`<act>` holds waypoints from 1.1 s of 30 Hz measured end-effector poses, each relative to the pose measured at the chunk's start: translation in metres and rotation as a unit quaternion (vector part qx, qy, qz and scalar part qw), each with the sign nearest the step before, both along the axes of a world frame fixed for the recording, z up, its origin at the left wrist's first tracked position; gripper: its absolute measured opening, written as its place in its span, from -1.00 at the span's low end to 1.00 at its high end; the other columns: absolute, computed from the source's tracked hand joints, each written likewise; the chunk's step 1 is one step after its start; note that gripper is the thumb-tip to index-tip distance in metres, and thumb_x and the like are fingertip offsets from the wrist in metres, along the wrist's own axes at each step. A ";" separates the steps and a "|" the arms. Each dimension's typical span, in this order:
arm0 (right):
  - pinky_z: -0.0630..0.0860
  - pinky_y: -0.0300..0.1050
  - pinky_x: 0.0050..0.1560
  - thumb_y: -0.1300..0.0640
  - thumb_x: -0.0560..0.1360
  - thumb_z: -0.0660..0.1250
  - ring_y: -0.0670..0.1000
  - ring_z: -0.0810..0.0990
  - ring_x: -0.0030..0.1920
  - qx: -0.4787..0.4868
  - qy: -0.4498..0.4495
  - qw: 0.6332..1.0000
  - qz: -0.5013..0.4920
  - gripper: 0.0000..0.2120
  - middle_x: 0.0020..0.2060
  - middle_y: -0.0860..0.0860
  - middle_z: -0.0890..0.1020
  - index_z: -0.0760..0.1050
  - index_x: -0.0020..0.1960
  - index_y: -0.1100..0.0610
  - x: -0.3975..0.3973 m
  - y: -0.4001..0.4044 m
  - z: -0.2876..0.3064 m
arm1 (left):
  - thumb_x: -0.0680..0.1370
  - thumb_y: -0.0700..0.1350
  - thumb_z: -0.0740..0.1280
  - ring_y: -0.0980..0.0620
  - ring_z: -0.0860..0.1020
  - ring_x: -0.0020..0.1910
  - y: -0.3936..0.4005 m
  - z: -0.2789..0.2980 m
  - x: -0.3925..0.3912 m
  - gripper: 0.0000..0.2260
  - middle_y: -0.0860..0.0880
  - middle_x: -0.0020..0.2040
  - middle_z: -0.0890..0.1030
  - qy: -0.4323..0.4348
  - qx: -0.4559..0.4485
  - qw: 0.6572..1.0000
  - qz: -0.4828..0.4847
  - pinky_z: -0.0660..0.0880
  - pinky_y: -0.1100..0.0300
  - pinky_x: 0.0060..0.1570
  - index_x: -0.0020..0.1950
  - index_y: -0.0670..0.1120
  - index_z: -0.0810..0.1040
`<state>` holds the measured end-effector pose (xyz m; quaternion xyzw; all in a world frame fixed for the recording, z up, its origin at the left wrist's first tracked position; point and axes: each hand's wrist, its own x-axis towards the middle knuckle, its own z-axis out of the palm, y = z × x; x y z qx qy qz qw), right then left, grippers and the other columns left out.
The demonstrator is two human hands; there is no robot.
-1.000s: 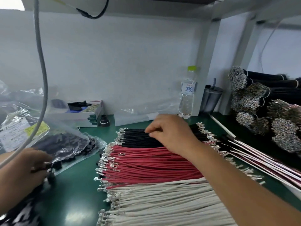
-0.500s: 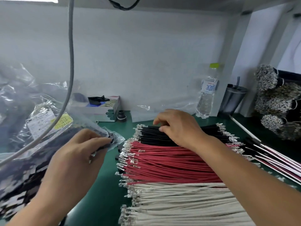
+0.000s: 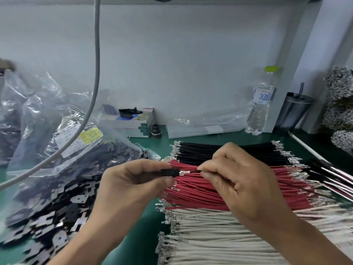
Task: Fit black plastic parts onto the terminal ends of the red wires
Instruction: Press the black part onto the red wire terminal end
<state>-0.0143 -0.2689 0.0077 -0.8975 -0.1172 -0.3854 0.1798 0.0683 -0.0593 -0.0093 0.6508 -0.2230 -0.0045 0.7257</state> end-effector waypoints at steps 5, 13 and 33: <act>0.40 -0.34 -0.29 0.03 0.58 0.36 -0.19 0.45 -0.28 -0.017 -0.001 1.000 -0.006 -0.87 -0.17 -0.15 0.52 0.67 -0.02 0.02 -0.003 -0.002 -0.004 | 0.24 -0.15 0.60 -0.10 0.74 -0.20 0.000 -0.001 -0.004 -0.74 -0.15 -0.15 0.76 -0.002 0.012 0.999 -0.035 0.66 0.20 -0.24 -0.09 -0.05 0.79; 0.26 -0.45 -0.25 0.04 0.57 0.34 -0.24 0.40 -0.27 -0.042 0.021 0.999 -0.024 -0.86 -0.20 -0.17 0.51 0.67 -0.05 0.02 -0.006 0.000 -0.001 | 0.25 -0.18 0.60 -0.14 0.74 -0.20 -0.002 0.001 -0.008 -0.75 -0.19 -0.15 0.75 0.016 0.018 0.998 -0.053 0.66 0.17 -0.23 -0.08 -0.08 0.78; 0.51 -0.20 -0.18 0.01 0.55 0.37 -0.14 0.54 -0.18 0.016 0.067 0.997 0.035 -0.86 -0.20 -0.19 0.53 0.64 -0.11 0.03 -0.003 -0.001 -0.007 | 0.20 -0.13 0.60 -0.17 0.73 -0.28 -0.009 -0.003 -0.015 -0.73 -0.22 -0.24 0.73 0.035 0.038 0.998 -0.043 0.68 0.10 -0.25 -0.11 -0.07 0.78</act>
